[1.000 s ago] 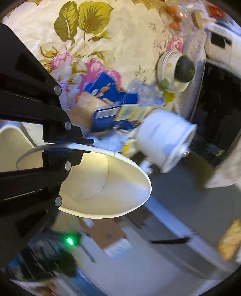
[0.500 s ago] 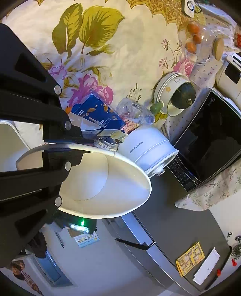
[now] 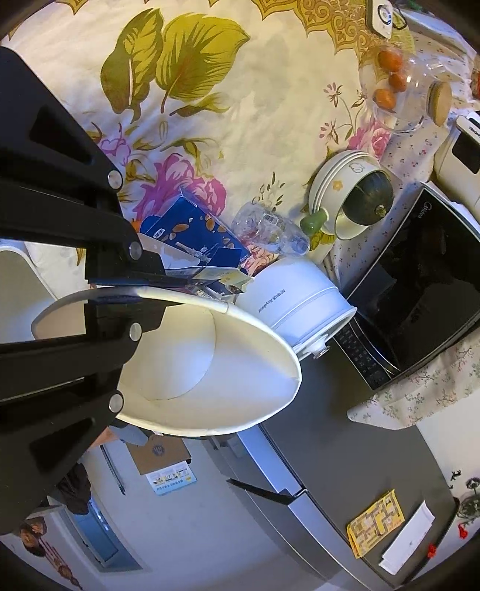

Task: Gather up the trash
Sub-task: 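Grasp the yellow snack wrapper with the right gripper while the left holds the cup, then drop the yellow wrapper into the white bin from the right gripper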

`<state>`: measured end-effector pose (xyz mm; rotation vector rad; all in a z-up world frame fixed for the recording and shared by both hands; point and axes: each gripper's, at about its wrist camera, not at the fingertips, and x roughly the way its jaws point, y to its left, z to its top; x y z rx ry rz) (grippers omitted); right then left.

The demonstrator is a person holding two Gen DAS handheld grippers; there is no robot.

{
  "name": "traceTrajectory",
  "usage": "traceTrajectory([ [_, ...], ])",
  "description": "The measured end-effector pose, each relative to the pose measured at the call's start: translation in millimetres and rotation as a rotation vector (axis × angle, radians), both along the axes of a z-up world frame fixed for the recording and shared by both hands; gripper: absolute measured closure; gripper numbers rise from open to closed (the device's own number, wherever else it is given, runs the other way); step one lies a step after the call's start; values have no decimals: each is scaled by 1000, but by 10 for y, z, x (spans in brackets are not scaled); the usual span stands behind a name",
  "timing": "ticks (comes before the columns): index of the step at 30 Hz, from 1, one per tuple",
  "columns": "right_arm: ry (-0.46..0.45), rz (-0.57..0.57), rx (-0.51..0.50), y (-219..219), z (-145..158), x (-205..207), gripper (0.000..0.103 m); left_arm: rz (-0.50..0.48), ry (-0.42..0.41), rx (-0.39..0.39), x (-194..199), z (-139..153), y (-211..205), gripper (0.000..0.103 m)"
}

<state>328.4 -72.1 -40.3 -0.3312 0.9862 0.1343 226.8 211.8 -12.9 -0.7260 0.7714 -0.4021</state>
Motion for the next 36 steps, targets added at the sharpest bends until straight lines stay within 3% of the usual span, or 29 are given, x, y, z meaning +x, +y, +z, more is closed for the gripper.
traceTrajectory([
  [1,-4,-5,11,-10,4,8,88,2,0,1,2,-1,4,99],
  [5,-25,-53,102,-122,76,25,98,15,0,0,1,-9,20,99],
  [10,-78,-126,229,-319,272,6,99,26,-8,-2,-9,4,21,99],
  [16,-217,-173,375,-484,664,-224,99,26,-20,-4,-36,25,-2,99],
  [24,-375,-145,433,-496,1175,-784,99,14,-30,-13,-83,38,-29,99],
  [27,-392,-147,445,-536,1215,-1046,99,8,-36,-7,-128,54,-41,99],
  [31,-341,-156,417,-568,1001,-1446,97,2,-49,-2,-194,86,-49,99],
  [36,-149,-168,362,-574,410,-1854,96,-4,-67,-4,-292,135,-73,99],
])
